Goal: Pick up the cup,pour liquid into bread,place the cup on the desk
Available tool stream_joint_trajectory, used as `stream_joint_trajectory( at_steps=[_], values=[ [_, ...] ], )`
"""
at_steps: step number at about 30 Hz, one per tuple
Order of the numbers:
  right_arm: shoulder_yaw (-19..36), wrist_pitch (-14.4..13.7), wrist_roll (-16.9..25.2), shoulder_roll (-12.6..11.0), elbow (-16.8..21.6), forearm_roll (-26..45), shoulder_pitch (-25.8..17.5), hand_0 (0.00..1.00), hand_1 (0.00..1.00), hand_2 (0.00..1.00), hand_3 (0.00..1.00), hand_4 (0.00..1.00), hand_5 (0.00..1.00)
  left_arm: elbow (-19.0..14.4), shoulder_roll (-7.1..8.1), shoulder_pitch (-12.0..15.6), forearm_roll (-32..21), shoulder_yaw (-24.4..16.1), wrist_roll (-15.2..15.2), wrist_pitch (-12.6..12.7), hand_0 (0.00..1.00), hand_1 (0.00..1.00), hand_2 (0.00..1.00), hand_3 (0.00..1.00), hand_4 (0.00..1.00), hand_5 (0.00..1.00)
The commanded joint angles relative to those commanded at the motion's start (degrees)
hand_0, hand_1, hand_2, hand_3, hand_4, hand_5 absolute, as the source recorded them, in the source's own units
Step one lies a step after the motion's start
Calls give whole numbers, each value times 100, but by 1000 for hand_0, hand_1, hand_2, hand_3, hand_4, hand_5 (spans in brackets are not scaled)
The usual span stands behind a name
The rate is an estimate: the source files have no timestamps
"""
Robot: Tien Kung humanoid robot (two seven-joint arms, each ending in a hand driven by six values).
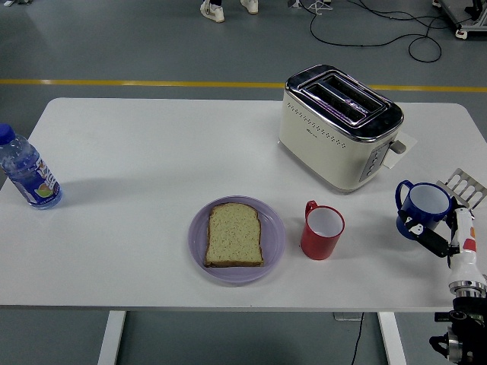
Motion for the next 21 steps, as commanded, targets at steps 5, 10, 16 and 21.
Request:
stream_joint_trajectory(
  at_steps=[5,10,16,21],
  values=[
    [-170,45,0,72,-215,113,25,569,484,608,582,525,144,-1,-7,-11,-26,27,7,-3,646,600,581,527,295,763],
    [-303,46,0,166,-393,154,84,569,484,608,582,525,144,3,-7,-9,-41,58,17,-6,646,600,581,527,295,763],
    [-370,2,0,257,-514,234,129,591,486,609,582,527,143,0,-7,-17,-57,47,14,-6,647,600,581,527,292,759],
    [-376,-23,0,307,-562,242,181,599,491,612,584,536,141,-1,-7,-18,-61,27,8,-8,646,601,581,526,295,762]
  ],
)
